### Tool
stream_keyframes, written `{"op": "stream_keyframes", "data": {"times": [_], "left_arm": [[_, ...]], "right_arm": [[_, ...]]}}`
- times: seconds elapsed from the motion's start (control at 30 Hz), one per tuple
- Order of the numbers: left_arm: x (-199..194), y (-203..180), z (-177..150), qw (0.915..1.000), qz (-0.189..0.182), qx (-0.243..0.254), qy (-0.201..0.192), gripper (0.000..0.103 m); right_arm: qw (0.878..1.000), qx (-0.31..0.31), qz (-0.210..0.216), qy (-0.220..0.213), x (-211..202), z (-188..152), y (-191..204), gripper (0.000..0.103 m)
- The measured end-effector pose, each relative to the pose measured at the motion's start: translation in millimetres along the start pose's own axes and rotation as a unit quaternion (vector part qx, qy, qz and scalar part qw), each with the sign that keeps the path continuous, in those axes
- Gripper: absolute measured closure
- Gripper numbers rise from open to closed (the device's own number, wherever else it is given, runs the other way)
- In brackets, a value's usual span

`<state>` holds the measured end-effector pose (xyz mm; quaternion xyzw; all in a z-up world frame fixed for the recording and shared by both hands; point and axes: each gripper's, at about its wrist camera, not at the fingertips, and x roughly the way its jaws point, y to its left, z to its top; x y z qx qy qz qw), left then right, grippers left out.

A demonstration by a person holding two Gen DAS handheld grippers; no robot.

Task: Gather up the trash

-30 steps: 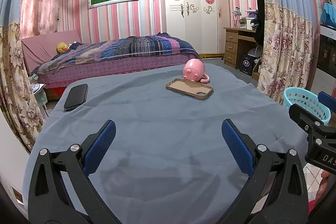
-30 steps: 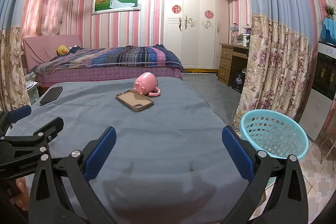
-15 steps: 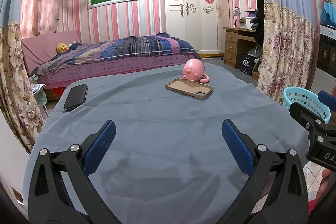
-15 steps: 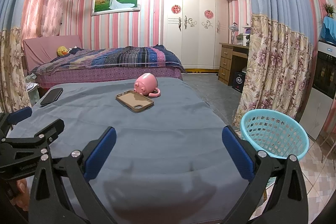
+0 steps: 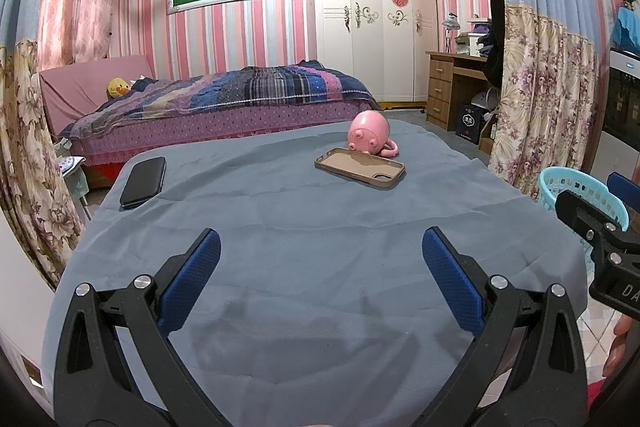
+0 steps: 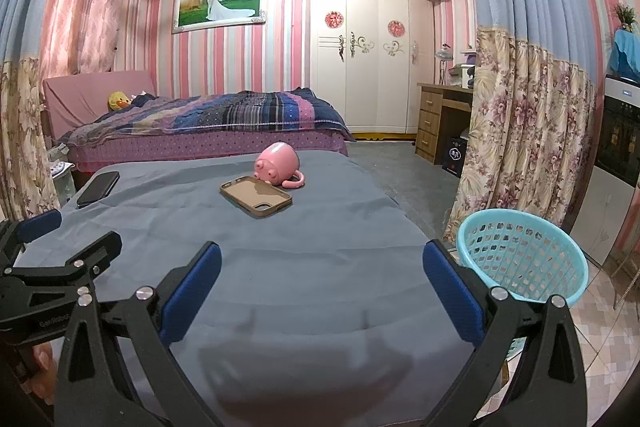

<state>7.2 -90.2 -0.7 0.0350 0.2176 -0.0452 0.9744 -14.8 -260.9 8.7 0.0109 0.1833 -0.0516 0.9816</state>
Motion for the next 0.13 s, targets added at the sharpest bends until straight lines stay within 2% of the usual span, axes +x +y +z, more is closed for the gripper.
{"op": "stream_keyframes", "data": {"times": [0.13], "left_arm": [[0.6, -1.5, 0.7, 1.0, -0.001, -0.002, 0.0, 0.005]], "right_arm": [[1.0, 0.0, -0.001, 0.0, 0.4, 0.8, 1.3, 0.005]]}}
